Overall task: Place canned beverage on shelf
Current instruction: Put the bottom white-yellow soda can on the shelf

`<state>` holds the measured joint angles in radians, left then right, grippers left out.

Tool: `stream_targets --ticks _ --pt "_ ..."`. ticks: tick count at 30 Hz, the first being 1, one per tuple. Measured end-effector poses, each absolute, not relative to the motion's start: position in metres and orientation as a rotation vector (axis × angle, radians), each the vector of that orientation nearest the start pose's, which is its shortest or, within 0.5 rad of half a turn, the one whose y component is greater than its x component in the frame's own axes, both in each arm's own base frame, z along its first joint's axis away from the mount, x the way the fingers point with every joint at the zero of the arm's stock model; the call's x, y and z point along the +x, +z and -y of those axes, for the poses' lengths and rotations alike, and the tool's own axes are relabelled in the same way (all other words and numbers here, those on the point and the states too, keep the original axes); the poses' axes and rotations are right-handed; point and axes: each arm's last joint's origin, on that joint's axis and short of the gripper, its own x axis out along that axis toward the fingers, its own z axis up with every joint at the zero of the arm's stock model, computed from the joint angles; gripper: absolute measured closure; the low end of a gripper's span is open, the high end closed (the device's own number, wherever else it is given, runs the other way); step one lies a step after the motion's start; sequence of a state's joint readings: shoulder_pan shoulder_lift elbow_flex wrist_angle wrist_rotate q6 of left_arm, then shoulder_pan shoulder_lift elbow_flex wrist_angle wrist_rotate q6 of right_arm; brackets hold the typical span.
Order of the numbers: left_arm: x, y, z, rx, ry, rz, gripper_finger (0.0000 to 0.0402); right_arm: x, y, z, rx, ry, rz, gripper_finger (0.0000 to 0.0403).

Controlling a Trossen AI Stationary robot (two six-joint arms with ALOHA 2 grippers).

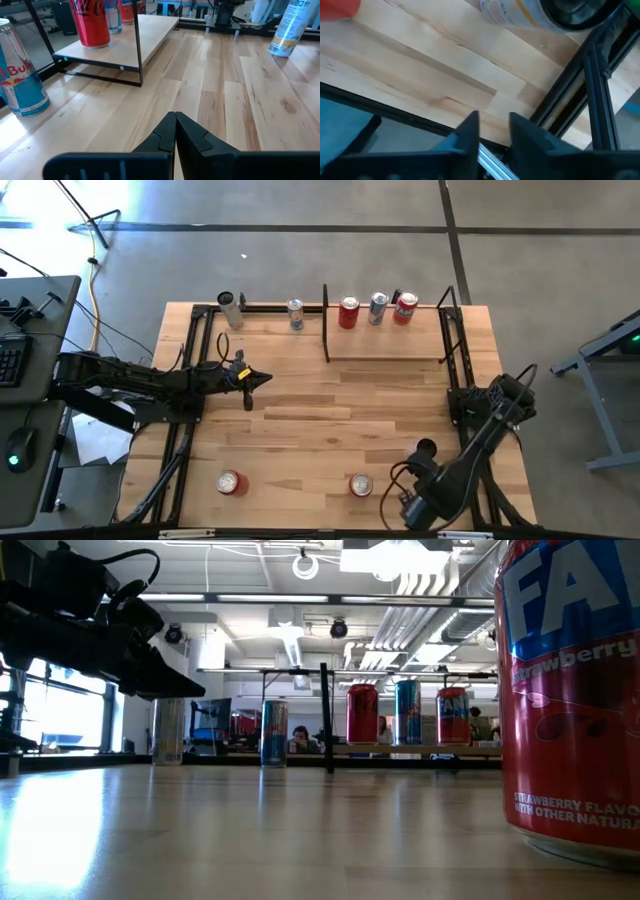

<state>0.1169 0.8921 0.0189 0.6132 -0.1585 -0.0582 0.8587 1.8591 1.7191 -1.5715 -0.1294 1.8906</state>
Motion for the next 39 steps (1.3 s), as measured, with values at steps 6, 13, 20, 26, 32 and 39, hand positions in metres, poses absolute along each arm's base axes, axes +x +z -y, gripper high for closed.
stream_targets --ticks 6,13,20,26,32,39 --pt "0.149 0.135 -0.022 -0.035 0.28 -0.255 0.0401 0.219 0.286 -0.25 0.688 -0.903 -1.477 0.0176" --pt "0.149 0.133 -0.022 -0.034 0.28 -0.273 0.0401 0.231 0.286 -0.239 0.723 -0.919 -1.513 0.0118" --pt "0.148 0.133 -0.022 -0.041 0.281 -0.28 0.0401 0.23 0.287 -0.24 0.735 -0.925 -1.524 0.0116" --pt "0.148 0.133 -0.022 -0.041 0.281 -0.28 0.0401 0.221 0.287 -0.248 0.778 -0.978 -1.508 0.0116" --pt "0.148 0.133 -0.022 -0.042 0.281 -0.28 0.0401 0.216 0.287 -0.252 0.777 -0.986 -1.479 0.0116" --pt "0.148 0.133 -0.022 -0.042 0.281 -0.28 0.0401 0.207 0.285 -0.26 0.765 -0.991 -1.417 0.0116"
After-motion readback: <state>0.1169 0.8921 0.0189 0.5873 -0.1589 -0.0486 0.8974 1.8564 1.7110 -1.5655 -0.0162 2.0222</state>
